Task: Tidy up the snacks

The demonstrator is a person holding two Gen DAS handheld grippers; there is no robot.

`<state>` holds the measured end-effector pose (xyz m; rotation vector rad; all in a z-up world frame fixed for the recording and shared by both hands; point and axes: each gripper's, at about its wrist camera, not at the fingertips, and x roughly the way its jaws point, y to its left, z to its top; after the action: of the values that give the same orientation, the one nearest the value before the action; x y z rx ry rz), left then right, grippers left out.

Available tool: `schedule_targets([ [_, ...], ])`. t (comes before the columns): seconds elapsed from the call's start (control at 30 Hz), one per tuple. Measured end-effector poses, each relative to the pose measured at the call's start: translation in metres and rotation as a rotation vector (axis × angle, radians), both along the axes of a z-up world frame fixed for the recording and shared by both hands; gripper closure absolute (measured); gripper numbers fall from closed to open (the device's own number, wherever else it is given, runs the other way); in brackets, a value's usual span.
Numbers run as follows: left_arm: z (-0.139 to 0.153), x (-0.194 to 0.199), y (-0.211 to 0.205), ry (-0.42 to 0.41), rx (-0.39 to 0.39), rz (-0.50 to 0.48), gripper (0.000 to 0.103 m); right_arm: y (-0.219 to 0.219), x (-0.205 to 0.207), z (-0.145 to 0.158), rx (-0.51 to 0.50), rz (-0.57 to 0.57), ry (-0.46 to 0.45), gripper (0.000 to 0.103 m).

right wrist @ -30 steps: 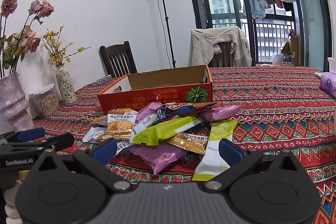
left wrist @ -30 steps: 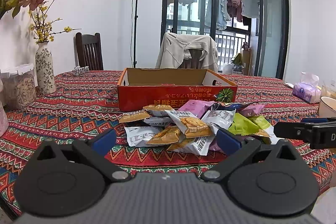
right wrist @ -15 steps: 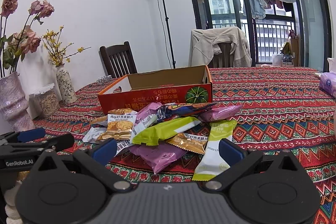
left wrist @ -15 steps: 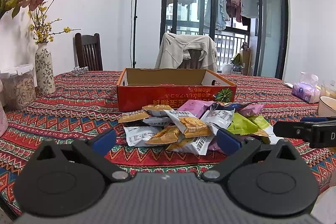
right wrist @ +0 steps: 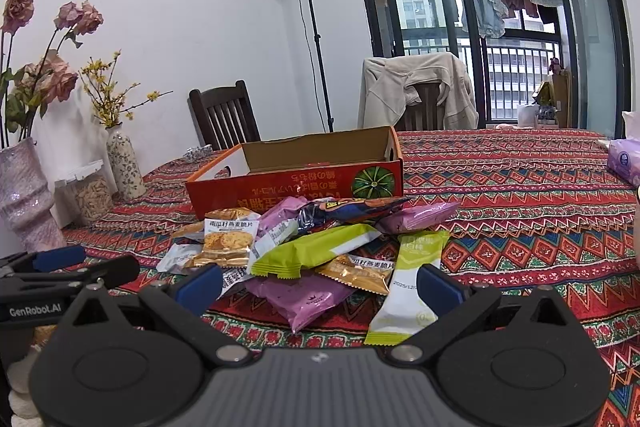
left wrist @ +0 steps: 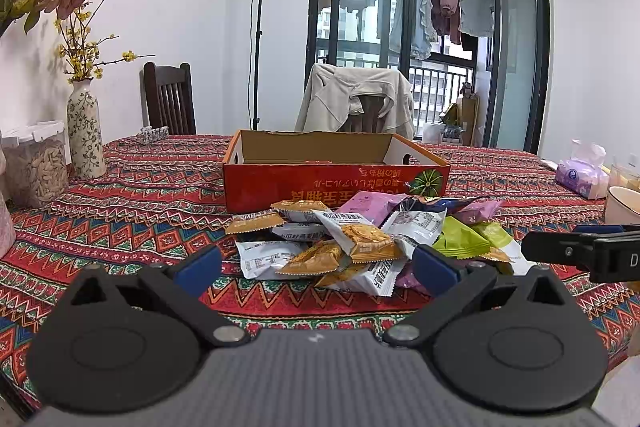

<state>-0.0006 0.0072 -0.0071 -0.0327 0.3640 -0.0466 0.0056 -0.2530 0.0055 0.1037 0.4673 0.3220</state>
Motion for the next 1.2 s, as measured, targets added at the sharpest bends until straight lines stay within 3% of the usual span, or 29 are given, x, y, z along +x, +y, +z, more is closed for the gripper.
schedule_targets([
  [0.43, 0.0, 0.002, 0.001, 0.008, -0.005, 0.003, 0.0, -0.002, 0.003, 0.002, -0.003, -0.003, 0.009, 0.0],
  [0.73, -0.002, 0.015, 0.006, 0.035, -0.016, 0.032, 0.0, -0.026, 0.03, 0.006, -0.032, -0.06, 0.022, 0.0],
  [0.83, -0.002, 0.02, 0.007, 0.038, -0.018, 0.045, 0.0, -0.03, 0.05, -0.001, -0.007, -0.056, 0.062, 0.004],
  [0.97, -0.002, 0.028, 0.009, 0.05, -0.025, 0.06, 0.0, -0.026, 0.069, -0.001, -0.123, -0.054, 0.079, 0.009],
  [1.2, -0.006, 0.04, 0.014, 0.078, -0.03, 0.076, 0.0, -0.027, 0.104, -0.018, -0.145, -0.092, 0.153, 0.023],
])
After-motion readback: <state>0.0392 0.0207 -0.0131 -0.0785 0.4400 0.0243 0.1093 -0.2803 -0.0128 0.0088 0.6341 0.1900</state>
